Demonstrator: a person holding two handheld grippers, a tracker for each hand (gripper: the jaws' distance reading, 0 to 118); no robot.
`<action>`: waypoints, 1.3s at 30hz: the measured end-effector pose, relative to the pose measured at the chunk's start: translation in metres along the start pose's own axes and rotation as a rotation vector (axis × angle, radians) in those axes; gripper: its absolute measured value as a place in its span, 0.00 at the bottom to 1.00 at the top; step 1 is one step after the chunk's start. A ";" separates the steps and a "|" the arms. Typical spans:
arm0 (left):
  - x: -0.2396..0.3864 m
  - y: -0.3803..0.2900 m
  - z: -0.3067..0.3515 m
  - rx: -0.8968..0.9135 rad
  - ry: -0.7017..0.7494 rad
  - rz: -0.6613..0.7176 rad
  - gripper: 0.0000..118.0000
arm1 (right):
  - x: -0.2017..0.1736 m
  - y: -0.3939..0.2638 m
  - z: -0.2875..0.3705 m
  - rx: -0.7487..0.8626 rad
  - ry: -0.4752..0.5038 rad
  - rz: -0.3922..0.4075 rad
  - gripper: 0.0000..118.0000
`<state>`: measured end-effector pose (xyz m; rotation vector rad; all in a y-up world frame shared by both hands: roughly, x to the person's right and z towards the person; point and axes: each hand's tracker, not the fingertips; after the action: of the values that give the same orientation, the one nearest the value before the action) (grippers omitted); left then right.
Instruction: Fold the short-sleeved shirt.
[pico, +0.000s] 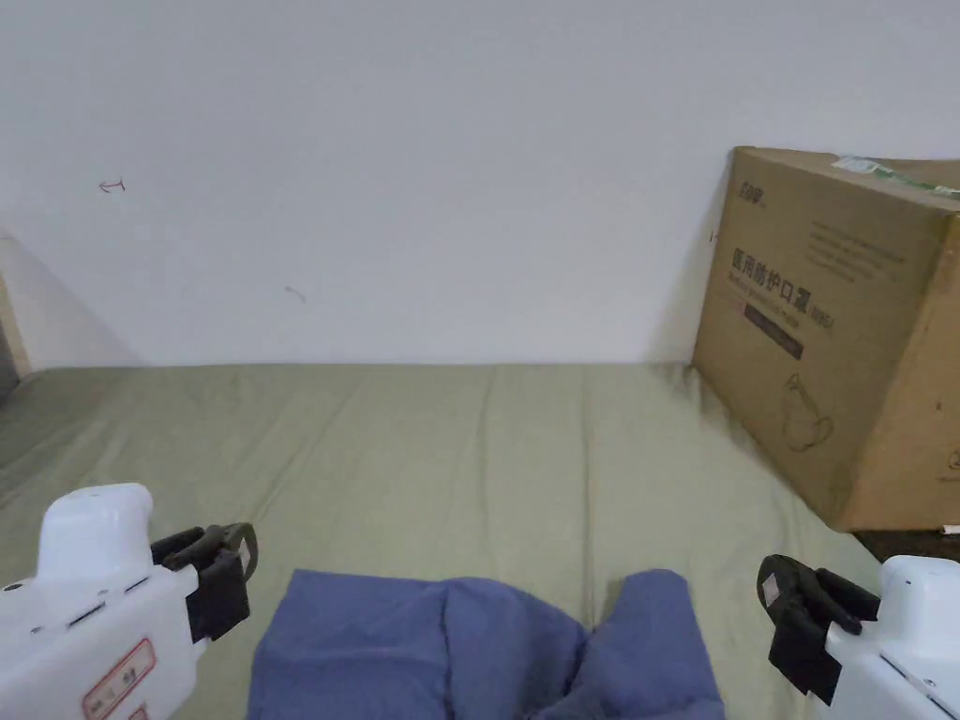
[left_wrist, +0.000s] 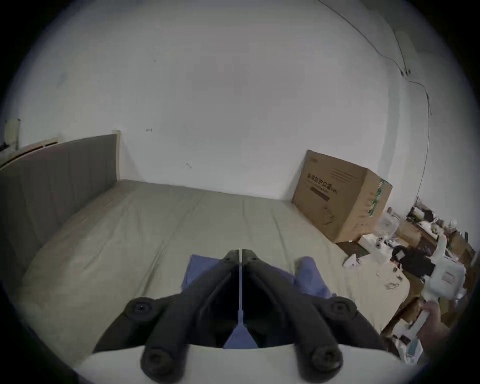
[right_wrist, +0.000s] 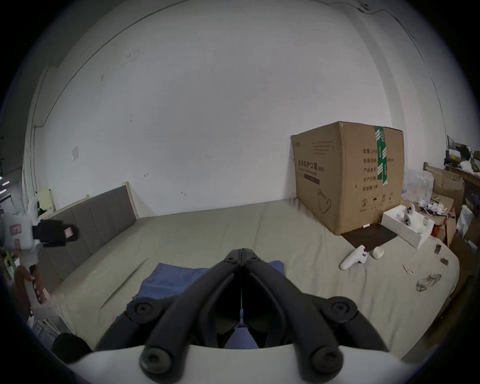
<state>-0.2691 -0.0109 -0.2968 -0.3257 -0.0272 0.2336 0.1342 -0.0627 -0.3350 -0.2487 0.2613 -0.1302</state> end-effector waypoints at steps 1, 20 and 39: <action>-0.006 -0.004 0.005 -0.020 0.001 0.029 0.00 | 0.000 -0.001 0.000 -0.001 -0.003 -0.005 0.00; -0.082 -0.160 -0.111 -0.789 0.156 0.273 0.95 | 0.015 -0.025 -0.015 -0.120 -0.018 -0.047 0.00; -0.071 -0.111 -0.075 -0.581 0.059 0.168 0.06 | 0.120 -0.117 -0.183 -0.976 -0.053 -0.260 0.71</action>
<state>-0.3084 -0.1534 -0.3319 -0.9158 -0.0085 0.3821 0.1880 -0.2355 -0.5047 -1.2559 0.2224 -0.2470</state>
